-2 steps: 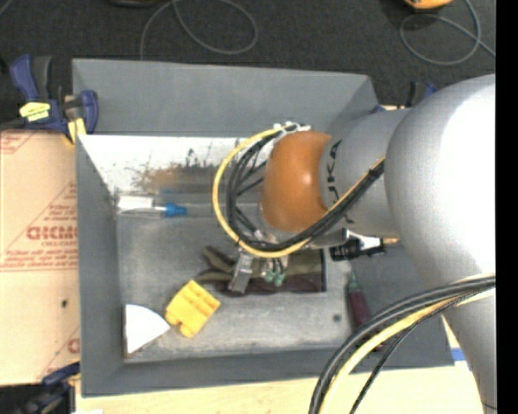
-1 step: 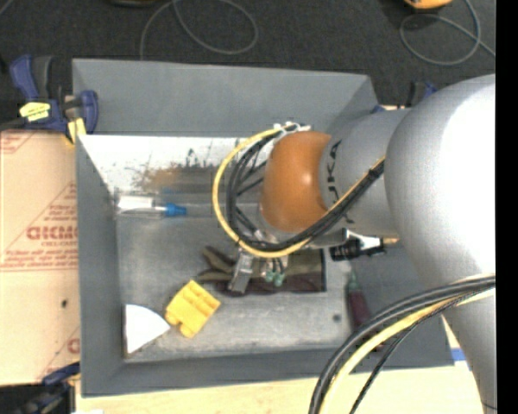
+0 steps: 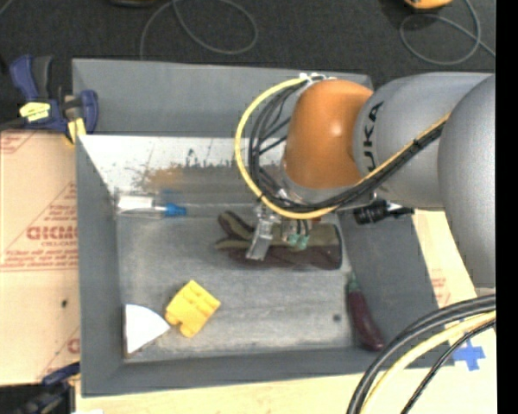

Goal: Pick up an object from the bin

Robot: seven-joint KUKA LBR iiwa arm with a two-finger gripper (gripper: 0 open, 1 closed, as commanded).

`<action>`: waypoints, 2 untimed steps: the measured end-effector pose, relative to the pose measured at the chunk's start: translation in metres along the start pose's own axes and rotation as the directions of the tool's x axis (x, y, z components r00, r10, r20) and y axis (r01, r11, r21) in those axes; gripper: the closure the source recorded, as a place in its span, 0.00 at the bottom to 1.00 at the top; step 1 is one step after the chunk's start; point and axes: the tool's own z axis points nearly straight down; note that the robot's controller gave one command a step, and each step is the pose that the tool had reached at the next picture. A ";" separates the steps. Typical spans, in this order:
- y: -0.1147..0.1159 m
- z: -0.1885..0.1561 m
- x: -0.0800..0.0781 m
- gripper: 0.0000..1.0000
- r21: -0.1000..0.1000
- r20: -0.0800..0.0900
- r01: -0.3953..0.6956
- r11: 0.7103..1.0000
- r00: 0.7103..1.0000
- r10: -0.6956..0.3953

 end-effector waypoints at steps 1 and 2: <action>0.000 0.000 0.000 1.00 0.000 0.000 0.000 1.000 1.000 0.000; 0.006 -0.098 0.006 1.00 0.000 0.003 0.006 1.000 1.000 -0.006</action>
Offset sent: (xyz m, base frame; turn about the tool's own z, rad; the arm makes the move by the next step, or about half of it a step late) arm -0.0078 0.0081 0.0972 -0.0017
